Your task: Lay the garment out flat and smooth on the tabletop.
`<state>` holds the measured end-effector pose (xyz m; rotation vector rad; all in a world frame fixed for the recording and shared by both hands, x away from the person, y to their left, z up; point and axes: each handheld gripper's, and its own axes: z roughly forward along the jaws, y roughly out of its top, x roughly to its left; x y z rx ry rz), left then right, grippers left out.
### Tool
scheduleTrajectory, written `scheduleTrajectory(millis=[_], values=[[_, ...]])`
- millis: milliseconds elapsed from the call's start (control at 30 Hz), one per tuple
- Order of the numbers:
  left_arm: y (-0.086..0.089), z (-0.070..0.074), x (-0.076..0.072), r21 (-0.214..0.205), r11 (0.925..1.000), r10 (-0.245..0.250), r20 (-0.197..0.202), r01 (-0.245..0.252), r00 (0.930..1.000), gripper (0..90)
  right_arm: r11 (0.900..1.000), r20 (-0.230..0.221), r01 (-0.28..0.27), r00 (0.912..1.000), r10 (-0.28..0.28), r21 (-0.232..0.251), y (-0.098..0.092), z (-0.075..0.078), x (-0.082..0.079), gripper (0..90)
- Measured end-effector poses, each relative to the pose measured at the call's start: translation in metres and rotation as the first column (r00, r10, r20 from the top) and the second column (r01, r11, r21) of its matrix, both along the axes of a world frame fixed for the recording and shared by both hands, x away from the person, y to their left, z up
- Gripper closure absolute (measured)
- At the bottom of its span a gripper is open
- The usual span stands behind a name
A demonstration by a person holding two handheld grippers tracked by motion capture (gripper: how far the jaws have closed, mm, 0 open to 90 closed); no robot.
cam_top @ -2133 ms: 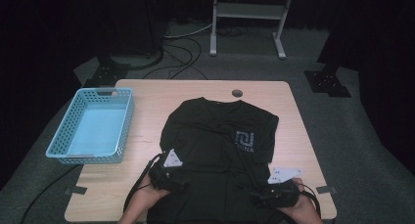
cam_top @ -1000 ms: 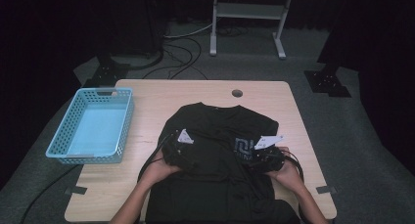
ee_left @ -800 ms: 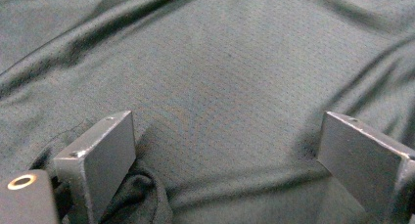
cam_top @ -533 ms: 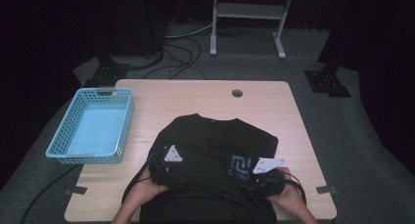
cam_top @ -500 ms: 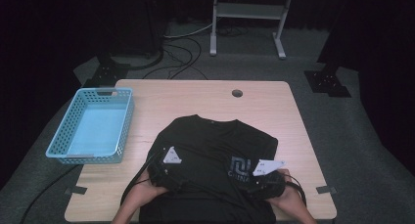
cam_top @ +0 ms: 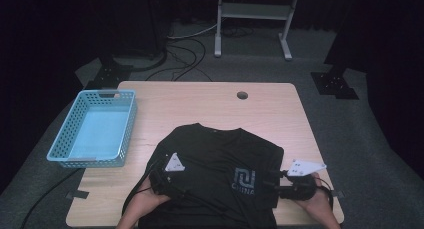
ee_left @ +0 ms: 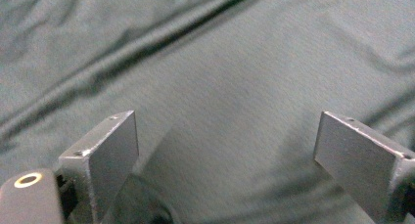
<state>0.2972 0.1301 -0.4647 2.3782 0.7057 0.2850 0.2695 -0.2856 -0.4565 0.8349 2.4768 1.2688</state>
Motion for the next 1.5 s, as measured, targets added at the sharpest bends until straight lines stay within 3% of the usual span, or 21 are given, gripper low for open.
scheduleTrajectory(millis=[133,267,467,633,733,800,900,1033,1133,1300,1400,1433,1500], values=[[-0.002,-0.004,0.009,-0.007,0.9999,0.008,-0.01,-0.008,0.9999,8.5,0.999,-0.054,0.044,0.9976,-0.044,-0.012,-0.021,-0.009,0.012,62.1],[0.0,-0.008,0.012,-0.019,0.9996,0.02,-0.011,-0.02,0.9998,8.6,0.9982,-0.051,0.054,0.9972,-0.055,-0.024,-0.029,-0.017,0.014,64.6],[0.001,-0.008,0.012,-0.019,0.9996,0.019,-0.003,-0.019,0.9998,8.5,0.9977,-0.048,0.036,0.9981,-0.038,-0.058,-0.027,-0.024,0.012,69.8],[0.002,-0.01,0.011,-0.036,0.9991,0.022,0.003,-0.021,0.9998,8.5,0.9975,-0.076,0.046,0.9959,-0.05,-0.054,-0.021,-0.023,0.014,84.3],[0.002,-0.01,0.01,-0.035,0.9991,0.024,0.005,-0.024,0.9997,8.5,0.9952,-0.079,0.054,0.9951,-0.061,-0.081,-0.017,-0.019,0.017,85.9],[0.002,-0.01,0.01,-0.035,0.9991,0.024,0.005,-0.024,0.9997,8.5,0.996,-0.063,0.053,0.9963,-0.058,-0.072,-0.015,-0.009,0.02,86.0],[0.002,-0.01,0.01,-0.038,0.999,0.025,0.006,-0.025,0.9997,8.5,0.9962,-0.021,0.021,0.9995,-0.023,-0.084,-0.002,0.015,0.024,86.0],[0.003,-0.01,0.01,-0.042,0.9988,0.023,0.011,-0.023,0.9997,8.5,0.9902,0.001,-0.073,0.9973,0.074,-0.119,0.036,0.036,0.032,85.9],[0.003,-0.011,0.01,-0.048,0.9986,0.023,0.014,-0.022,0.9996,8.5,0.9777,-0.031,-0.146,0.9893,0.143,-0.151,0.069,0.029,0.037,85.9],[0.004,-0.012,0.009,-0.058,0.998,0.026,0.019,-0.025,0.9995,8.5,0.9567,-0.102,-0.214,0.9751,0.197,-0.198,0.104,-0.004,0.039,85.9],[0.004,-0.012,0.008,-0.065,0.9976,0.028,0.024,-0.026,0.9993,8.5,0.9628,-0.106,-0.214,0.9743,0.199,-0.165,0.108,-0.01,0.037,83.9],[0.004,-0.012,0.008,-0.066,0.9975,0.028,0.024,-0.026,0.9993,8.5,0.9638,-0.101,-0.21,0.9756,0.195,-0.165,0.108,-0.009,0.036,77.0],[0.005,-0.013,0.008,-0.067,0.9974,0.028,0.024,-0.026,0.9993,8.5,0.9664,-0.095,-0.211,0.9753,0.199,-0.146,0.105,-0.006,0.035,71.4]])
